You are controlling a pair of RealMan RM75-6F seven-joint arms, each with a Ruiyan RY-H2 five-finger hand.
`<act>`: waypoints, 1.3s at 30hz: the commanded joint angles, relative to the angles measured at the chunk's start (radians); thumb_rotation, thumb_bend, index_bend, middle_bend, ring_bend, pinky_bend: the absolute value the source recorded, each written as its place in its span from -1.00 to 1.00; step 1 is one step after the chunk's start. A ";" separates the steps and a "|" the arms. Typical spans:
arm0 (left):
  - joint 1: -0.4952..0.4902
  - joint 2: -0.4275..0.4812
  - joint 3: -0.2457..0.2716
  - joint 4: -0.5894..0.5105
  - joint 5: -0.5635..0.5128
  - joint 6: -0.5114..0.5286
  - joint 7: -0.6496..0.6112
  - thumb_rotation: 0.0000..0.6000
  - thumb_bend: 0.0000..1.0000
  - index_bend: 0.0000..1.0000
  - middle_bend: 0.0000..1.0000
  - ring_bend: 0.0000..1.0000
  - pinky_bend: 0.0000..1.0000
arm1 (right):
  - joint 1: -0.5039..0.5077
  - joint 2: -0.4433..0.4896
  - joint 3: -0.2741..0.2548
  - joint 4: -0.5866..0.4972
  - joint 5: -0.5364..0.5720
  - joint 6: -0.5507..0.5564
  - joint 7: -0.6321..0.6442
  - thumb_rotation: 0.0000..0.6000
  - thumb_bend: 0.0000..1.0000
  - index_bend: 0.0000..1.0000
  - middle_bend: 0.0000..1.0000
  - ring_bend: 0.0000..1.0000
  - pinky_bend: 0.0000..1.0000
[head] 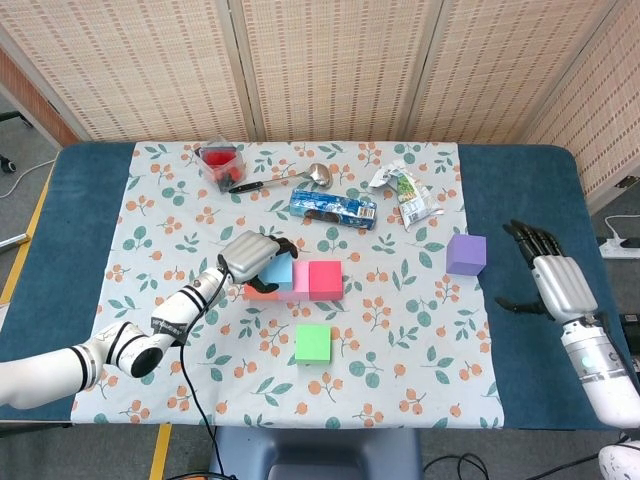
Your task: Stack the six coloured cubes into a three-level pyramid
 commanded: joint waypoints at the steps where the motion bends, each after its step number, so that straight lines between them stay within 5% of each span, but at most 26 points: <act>1: -0.001 -0.001 0.002 0.002 0.004 -0.001 -0.004 1.00 -0.37 -0.42 -0.27 -0.30 0.07 | 0.000 -0.001 0.000 0.000 0.000 -0.001 0.000 1.00 -0.92 -1.00 -0.98 -1.00 -1.00; 20: -0.005 -0.001 0.020 0.002 0.009 0.017 0.014 1.00 -0.37 -0.65 -0.62 -0.62 -0.05 | -0.005 0.003 0.001 0.004 -0.008 -0.005 0.015 1.00 -0.92 -1.00 -0.98 -1.00 -1.00; 39: -0.019 0.019 0.028 -0.018 0.000 0.015 0.054 1.00 -0.38 -0.65 -0.64 -0.64 -0.10 | -0.012 0.005 0.001 0.006 -0.012 -0.002 0.024 1.00 -0.92 -1.00 -0.98 -1.00 -1.00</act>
